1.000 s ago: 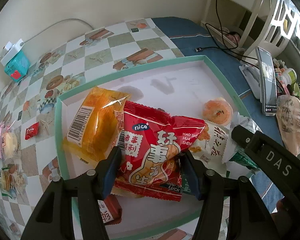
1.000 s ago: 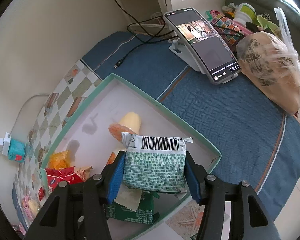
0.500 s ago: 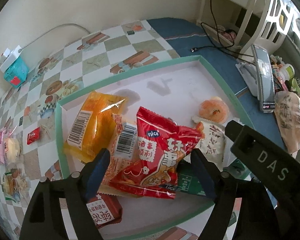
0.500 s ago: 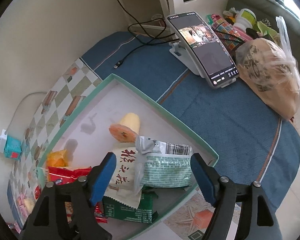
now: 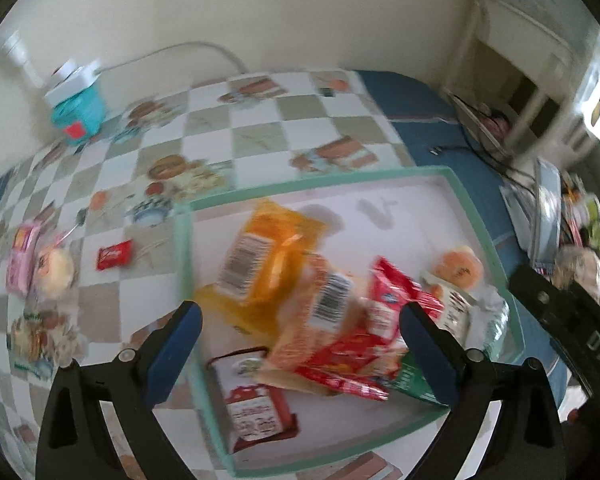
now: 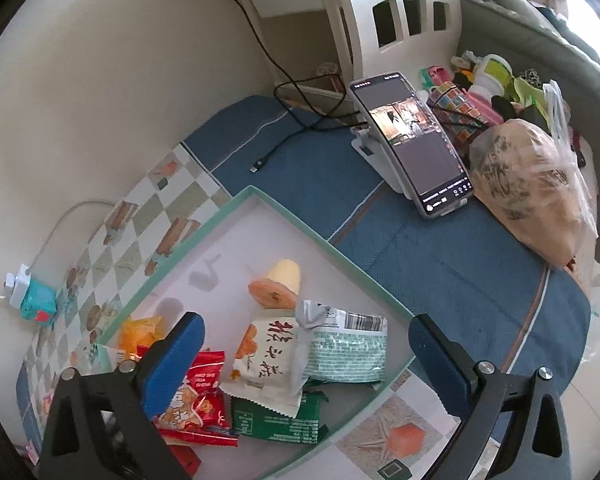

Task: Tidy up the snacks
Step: 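Withdraw both tools from the tray toward the remaining snacks on the tablecloth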

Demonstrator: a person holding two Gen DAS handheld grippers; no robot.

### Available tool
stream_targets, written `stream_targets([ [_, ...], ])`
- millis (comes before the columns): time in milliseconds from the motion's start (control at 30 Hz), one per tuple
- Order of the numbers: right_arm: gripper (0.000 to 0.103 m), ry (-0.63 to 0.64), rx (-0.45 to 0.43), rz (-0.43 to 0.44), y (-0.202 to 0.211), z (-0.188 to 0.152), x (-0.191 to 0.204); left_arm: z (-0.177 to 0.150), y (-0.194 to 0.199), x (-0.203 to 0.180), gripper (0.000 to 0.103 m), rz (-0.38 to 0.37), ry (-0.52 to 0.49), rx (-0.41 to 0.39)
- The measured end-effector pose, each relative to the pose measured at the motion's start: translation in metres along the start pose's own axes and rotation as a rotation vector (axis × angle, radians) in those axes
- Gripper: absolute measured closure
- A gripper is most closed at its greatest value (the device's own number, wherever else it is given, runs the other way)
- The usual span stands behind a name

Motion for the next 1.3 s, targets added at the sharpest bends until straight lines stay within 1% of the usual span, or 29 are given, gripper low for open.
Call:
stream_targets([
  [167,0.000,0.020,0.002,0.001,0.001,-0.002,0.008,0.008,0.009,0.045,0.004,0.025,0.120,-0.020],
  [267,0.000,0.041,0.001,0.001,0.003,-0.004,0.015,0.013,0.018,0.079,0.004,0.052,0.200,-0.041],
  [400,0.000,0.076,-0.001,0.006,0.006,-0.007,0.031,0.015,0.029,0.130,0.004,0.106,0.304,-0.065],
  [567,0.000,0.147,-0.012,0.015,0.014,-0.015,0.060,0.012,0.042,0.185,0.004,0.174,0.400,-0.083],
  [700,0.000,0.207,-0.023,0.024,0.020,-0.024,0.086,0.006,0.052,0.221,0.004,0.213,0.452,-0.094],
  [1000,0.000,0.331,-0.031,0.043,0.029,-0.053,0.143,-0.009,0.072,0.284,0.004,0.270,0.545,-0.104],
  [1300,0.000,0.463,-0.030,0.092,0.040,-0.089,0.206,-0.031,0.087,0.340,0.004,0.292,0.657,-0.102],
])
Point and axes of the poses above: each gripper's, at about its wrist camera, not at the fingertips, and y roughly against the way its jaws point, x to its left, z to its top, the point moved 4 cm from there along -y, roughly the way its jaws point, and after that the axes turned 3 degrees about y, right-handed, at the moved point
